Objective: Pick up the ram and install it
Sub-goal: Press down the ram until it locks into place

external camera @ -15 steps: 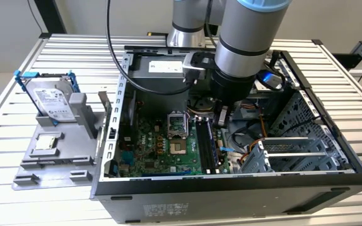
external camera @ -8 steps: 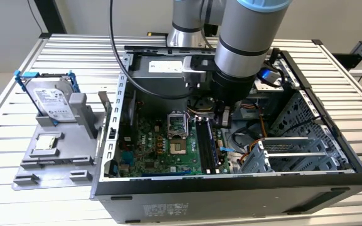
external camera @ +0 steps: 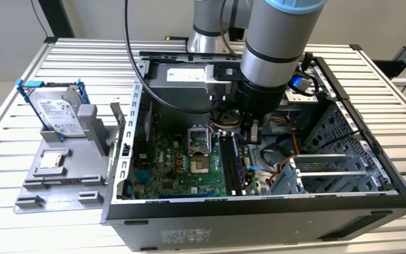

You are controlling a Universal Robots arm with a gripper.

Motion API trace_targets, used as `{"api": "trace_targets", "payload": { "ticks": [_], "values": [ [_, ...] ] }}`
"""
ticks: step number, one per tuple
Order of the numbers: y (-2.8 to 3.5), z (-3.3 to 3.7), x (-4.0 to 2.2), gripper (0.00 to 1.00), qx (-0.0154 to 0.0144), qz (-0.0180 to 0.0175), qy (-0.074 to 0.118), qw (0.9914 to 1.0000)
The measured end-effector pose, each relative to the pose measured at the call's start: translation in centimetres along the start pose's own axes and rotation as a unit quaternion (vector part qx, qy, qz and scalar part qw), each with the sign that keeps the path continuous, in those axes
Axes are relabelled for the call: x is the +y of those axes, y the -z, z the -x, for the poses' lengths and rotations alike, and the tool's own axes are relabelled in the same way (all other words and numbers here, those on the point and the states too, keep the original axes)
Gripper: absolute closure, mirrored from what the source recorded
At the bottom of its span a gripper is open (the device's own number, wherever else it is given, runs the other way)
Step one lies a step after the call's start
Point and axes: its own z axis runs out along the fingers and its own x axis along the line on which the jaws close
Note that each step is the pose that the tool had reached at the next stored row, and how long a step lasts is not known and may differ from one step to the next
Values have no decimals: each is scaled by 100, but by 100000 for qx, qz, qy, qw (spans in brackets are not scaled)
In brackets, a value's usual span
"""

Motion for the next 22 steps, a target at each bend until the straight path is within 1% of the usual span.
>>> {"api": "trace_targets", "payload": {
  "ticks": [5,7,9,11,13,15,22],
  "values": [
    [0,0,0,100,5,1,14,100000],
    [0,0,1,100,-3,12,365,99999],
    [-2,-1,1,100,-38,54,1637,99987],
    [-11,-1,1,100,-67,123,3137,99951],
    [-27,-2,1,100,-62,225,3914,99923],
    [-52,-3,2,100,-28,282,4222,99910],
    [-122,-36,-2,100,209,289,4263,99908]
  ]
}}
